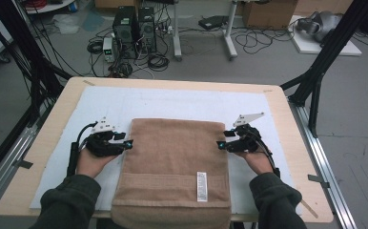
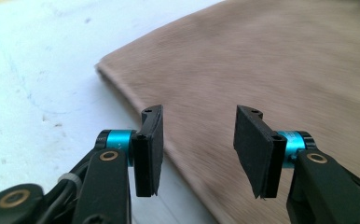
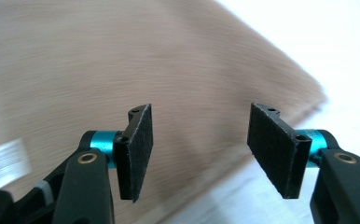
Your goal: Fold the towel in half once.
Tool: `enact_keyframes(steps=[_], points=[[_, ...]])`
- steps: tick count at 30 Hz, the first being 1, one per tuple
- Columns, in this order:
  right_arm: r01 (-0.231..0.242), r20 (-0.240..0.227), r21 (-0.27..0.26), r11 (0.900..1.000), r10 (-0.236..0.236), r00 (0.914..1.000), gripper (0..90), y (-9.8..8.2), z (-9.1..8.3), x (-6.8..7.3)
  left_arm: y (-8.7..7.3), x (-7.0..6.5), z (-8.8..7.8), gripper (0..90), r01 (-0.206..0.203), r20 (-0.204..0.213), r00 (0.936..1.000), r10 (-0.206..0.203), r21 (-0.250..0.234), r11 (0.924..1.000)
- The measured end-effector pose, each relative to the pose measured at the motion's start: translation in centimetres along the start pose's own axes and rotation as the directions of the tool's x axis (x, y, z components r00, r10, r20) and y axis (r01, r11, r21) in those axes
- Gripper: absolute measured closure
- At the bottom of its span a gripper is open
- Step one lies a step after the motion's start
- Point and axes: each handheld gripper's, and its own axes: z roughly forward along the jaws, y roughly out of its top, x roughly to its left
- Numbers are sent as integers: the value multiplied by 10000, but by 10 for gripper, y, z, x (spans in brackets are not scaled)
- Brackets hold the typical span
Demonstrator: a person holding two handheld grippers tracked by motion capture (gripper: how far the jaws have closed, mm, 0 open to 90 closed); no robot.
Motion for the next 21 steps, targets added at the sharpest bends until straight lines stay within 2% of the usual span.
enact_keyframes(steps=[2, 3, 4, 7, 9, 10, 11, 12, 13, 15, 17, 19, 21], points=[[-512, 72, -195, 9985, 513, 9987, 364, -2, 12, -14, 0, 9, 13, 515, 349, -242, 9991, -344, 192, 9992], [-532, 283, -119, 9985, 535, 9982, 361, -1, 15, -16, 1, 14, 20, 498, 521, -408, 9979, -504, 420, 9978], [-506, 502, 71, 9987, 502, 9975, 361, -1, 21, -20, 1, 16, 24, 484, 665, -488, 9967, -644, 431, 9969], [-490, 619, 109, 9987, 482, 9969, 373, -3, 28, -25, 0, 20, 36, 472, 1187, -573, 9918, -1145, 764, 9900], [-644, 480, 90, 9979, 639, 9968, 412, -5, 34, -28, 0, 17, 41, 481, 959, -691, 9935, -910, 720, 9928], [-730, 556, 50, 9973, 726, 9958, 485, -5, 34, -28, 0, 16, 42, 530, 802, -745, 9944, -747, 743, 9940], [-945, 362, -36, 9955, 945, 9949, 597, -4, 34, -28, 0, 16, 42, 561, 776, -779, 9944, -720, 712, 9944], [-877, 201, -40, 9961, 877, 9959, 687, -4, 35, -28, 1, 16, 43, 624, 840, -522, 9954, -805, 694, 9940], [-763, -158, 51, 9971, 764, 9970, 770, -1, 37, -26, 1, 16, 44, 695, 835, -417, 9959, -805, 772, 9935], [-445, -28, 345, 9984, 446, 9990, 803, 5, 39, -22, 5, 13, 45, 773, 773, -284, 9968, -749, 959, 9924], [-140, 232, 683, 9976, 124, 9997, 814, 13, 38, -21, 11, 12, 44, 813, 412, -408, 9985, -363, 1259, 9912], [75, 449, 508, 9987, -98, 9989, 817, 23, 33, -19, 19, 12, 41, 838, 175, -709, 9974, -91, 1197, 9927], [304, 614, 225, 9993, -317, 9976, 818, 35, 27, -20, 31, 10, 36, 843, -1, -1084, 9941, 74, 679, 9977]])
